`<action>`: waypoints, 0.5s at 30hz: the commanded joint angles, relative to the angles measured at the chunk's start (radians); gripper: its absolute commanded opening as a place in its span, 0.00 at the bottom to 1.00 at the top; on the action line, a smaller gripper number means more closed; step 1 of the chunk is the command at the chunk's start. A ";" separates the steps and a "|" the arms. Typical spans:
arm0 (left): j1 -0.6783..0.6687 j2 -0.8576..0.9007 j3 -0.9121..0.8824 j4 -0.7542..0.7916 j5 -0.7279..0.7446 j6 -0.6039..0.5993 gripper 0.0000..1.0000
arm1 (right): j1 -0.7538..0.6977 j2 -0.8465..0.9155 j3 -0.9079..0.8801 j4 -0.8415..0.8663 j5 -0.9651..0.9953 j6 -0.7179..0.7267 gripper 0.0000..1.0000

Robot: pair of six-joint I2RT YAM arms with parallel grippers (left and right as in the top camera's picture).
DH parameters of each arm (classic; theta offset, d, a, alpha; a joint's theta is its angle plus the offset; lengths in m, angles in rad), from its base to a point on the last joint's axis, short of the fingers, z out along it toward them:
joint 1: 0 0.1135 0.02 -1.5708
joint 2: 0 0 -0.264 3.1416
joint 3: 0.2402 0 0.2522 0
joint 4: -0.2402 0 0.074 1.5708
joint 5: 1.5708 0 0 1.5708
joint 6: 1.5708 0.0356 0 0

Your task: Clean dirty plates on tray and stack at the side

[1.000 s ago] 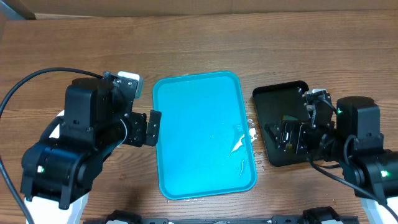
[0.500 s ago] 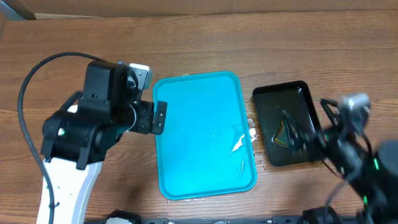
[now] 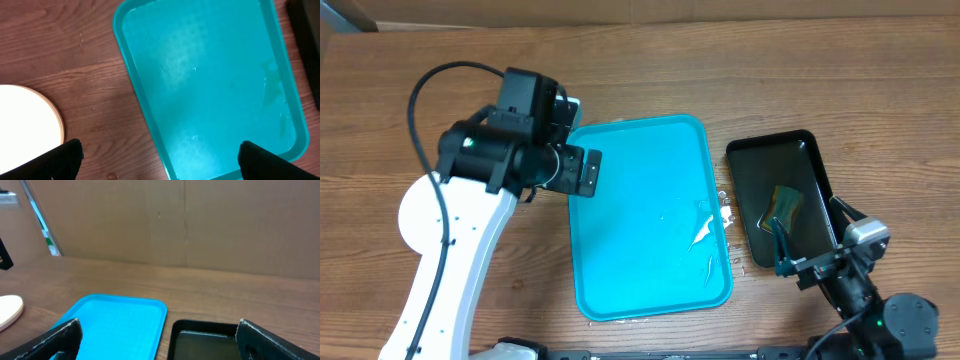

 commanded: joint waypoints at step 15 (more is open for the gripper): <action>-0.006 0.214 0.015 0.005 -0.006 -0.014 1.00 | -0.003 -0.103 -0.402 0.428 0.029 -0.006 1.00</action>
